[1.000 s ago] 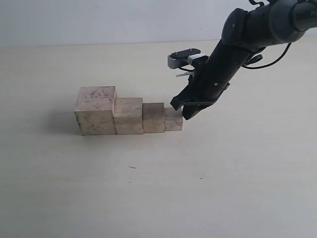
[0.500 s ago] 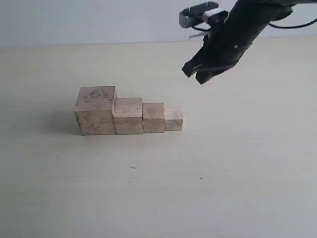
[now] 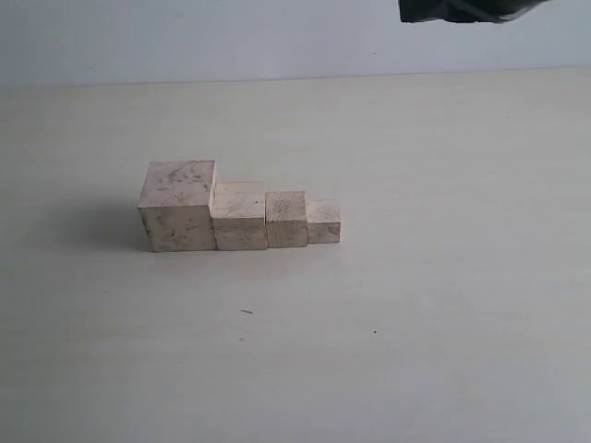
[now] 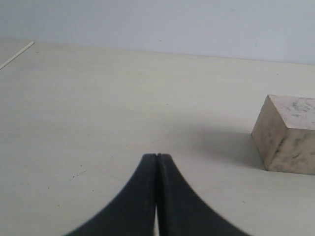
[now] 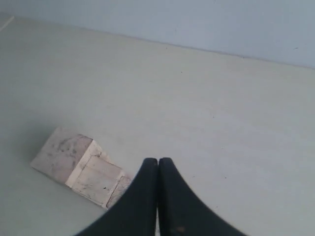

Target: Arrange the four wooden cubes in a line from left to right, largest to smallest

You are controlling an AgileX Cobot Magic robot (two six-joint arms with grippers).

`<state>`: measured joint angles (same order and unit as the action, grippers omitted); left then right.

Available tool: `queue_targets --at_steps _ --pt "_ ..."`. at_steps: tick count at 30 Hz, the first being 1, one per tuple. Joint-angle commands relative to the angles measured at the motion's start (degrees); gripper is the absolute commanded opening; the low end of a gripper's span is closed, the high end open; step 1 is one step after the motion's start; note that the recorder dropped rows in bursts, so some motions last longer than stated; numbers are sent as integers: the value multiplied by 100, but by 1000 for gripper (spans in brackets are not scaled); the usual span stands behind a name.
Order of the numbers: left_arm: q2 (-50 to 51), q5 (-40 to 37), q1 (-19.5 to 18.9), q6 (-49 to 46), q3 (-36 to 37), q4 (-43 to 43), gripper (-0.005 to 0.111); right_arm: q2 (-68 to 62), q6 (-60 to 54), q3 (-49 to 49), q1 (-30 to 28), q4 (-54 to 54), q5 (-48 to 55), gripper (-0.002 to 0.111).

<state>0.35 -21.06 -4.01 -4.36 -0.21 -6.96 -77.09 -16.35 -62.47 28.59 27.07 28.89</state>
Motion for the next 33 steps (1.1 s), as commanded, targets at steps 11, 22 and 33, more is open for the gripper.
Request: queue_targets --at_steps 11,22,33 --pt "-35 73 9 15 21 12 0 2055 556 797 6 148 -30 0" --pt "-35 73 9 15 21 12 0 2952 742 797 6 -1095 70 0" --pt "-35 73 9 15 21 12 0 4001 1635 1906 -1805 -2190 -228 0"
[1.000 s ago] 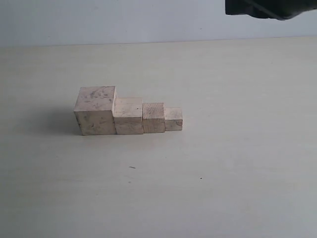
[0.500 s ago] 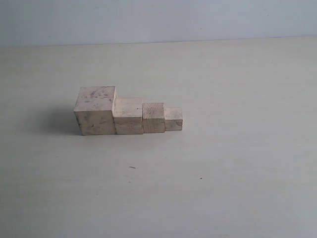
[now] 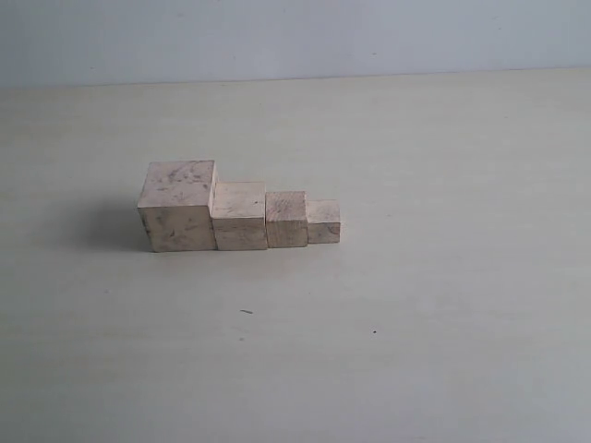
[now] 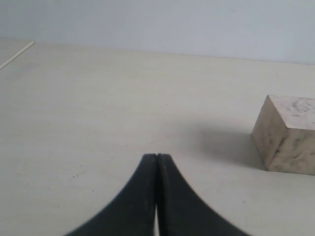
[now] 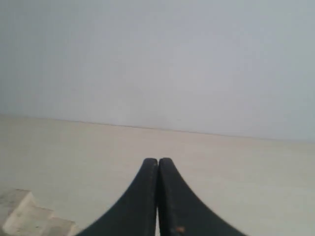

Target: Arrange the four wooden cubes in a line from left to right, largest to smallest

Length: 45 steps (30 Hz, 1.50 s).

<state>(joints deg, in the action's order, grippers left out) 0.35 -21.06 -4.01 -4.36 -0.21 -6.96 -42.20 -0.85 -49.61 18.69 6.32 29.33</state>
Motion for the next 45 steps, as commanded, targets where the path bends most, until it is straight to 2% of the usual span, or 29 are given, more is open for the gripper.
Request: queue_targets --at_steps 1,6,11,17,24,27,37,45 --pt "-35 73 9 15 21 12 0 736 85 872 -1068 -115 -347 0" --pt "-35 73 9 15 21 12 0 1932 85 2152 -1881 -214 -937 0" --pt "-35 73 9 15 21 12 0 3166 85 3208 -1904 -397 -1186 0" --pt "-35 73 9 15 21 12 0 3991 85 4075 -1904 -529 -1186 0" --pt "-35 73 9 15 21 12 0 4175 85 4528 -1904 -529 -1117 0" --pt "-35 73 9 15 21 12 0 4175 85 4529 -1904 -529 -784 0" --pt "-35 73 9 15 21 12 0 4175 85 4529 -1904 -325 -735 0" --pt "-35 73 9 15 21 12 0 4175 128 4961 -1904 -325 -1242 0"
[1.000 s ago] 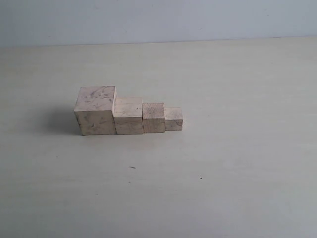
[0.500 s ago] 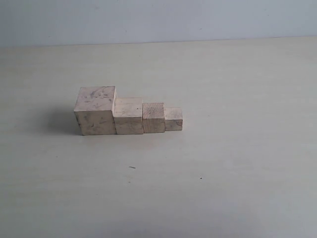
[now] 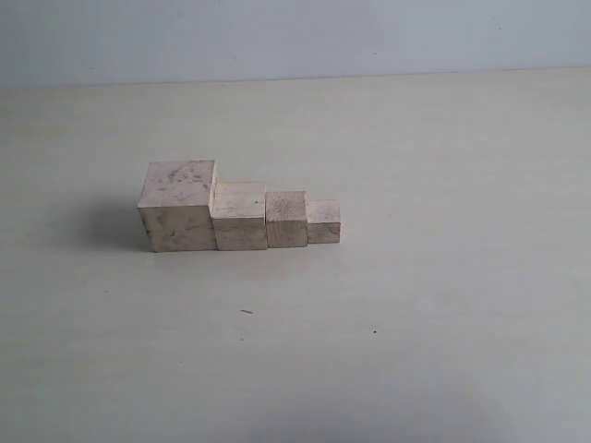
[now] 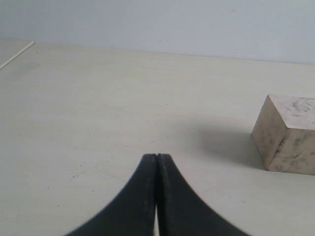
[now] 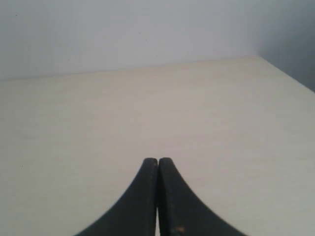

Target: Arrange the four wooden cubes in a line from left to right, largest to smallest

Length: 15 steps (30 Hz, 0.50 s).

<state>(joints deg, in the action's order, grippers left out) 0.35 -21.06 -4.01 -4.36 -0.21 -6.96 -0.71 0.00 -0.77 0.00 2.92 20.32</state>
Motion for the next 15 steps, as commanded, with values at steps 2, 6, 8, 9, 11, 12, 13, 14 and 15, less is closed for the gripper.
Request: queue_targets --at_steps 2,6,8,9,11,12,13,14,15 --pt "-35 73 9 15 21 12 0 26 30 77 -35 5 -330 0" --pt "-35 73 9 15 21 12 0 26 -138 77 -35 -35 -256 0" --pt "-35 73 9 15 21 12 0 26 -149 77 -35 -35 -243 0" --pt "-35 73 9 15 21 12 0 26 -149 77 -35 -35 -243 0" --pt "-35 73 9 15 21 12 0 26 -149 77 -35 -35 -243 0" --pt "-35 73 9 15 21 12 0 26 -149 77 -35 -35 -243 0" --pt "-35 73 9 15 21 12 0 26 -149 77 -35 -35 -243 0" --pt "-35 73 9 15 21 12 0 26 -149 77 -35 -35 -243 0" --pt "-35 73 9 15 21 12 0 26 -149 77 -35 -35 -243 0"
